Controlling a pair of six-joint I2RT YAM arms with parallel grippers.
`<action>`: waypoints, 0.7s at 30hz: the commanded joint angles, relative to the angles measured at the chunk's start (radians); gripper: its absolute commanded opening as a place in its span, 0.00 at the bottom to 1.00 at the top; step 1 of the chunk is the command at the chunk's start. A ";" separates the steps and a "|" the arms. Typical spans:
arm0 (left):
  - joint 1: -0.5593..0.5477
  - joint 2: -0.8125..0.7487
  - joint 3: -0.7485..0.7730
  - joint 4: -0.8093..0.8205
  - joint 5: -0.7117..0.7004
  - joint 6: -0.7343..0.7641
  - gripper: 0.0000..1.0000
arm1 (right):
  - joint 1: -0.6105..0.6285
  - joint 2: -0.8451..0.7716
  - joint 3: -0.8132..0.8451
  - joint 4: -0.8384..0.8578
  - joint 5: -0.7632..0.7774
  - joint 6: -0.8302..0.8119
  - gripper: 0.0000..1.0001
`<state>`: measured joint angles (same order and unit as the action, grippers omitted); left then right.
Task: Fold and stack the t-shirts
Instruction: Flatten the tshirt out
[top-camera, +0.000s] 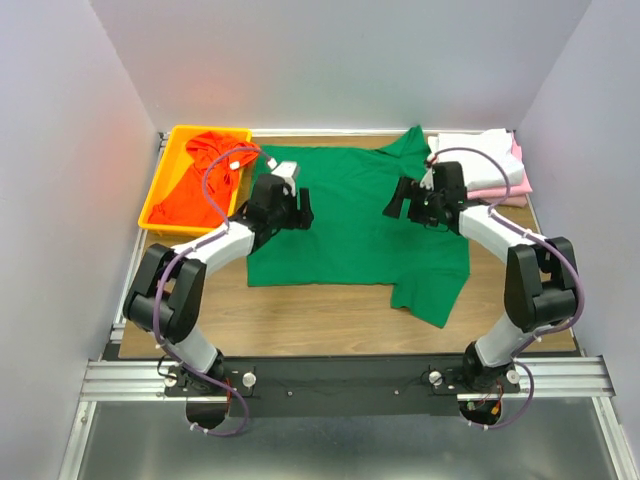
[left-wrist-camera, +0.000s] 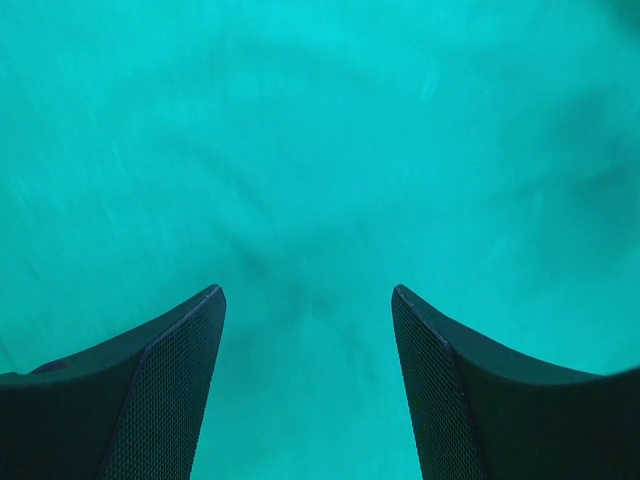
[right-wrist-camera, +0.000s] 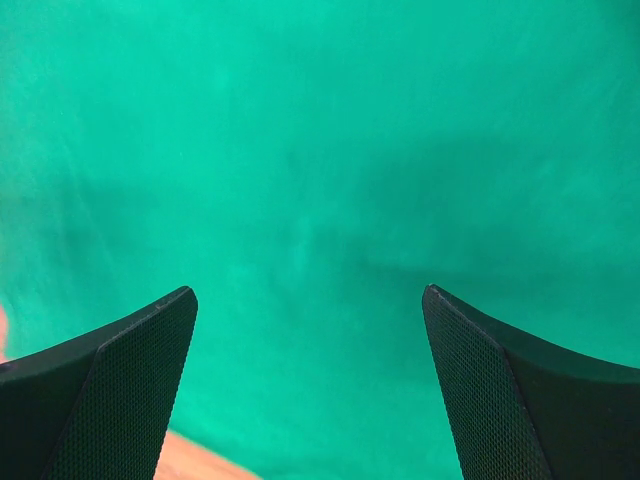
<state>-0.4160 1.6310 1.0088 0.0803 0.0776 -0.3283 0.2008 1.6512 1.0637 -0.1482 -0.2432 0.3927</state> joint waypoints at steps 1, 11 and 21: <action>-0.010 -0.031 -0.171 0.047 -0.032 -0.058 0.75 | 0.051 -0.021 -0.089 -0.005 -0.012 0.021 1.00; -0.009 -0.011 -0.276 0.105 -0.053 -0.089 0.75 | 0.103 0.010 -0.189 0.071 0.002 0.060 1.00; 0.020 0.116 -0.214 0.104 -0.050 -0.078 0.75 | 0.104 0.082 -0.169 0.091 0.013 0.067 1.00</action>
<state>-0.4084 1.6825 0.7815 0.2188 0.0444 -0.4091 0.3000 1.6794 0.8864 -0.0597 -0.2443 0.4477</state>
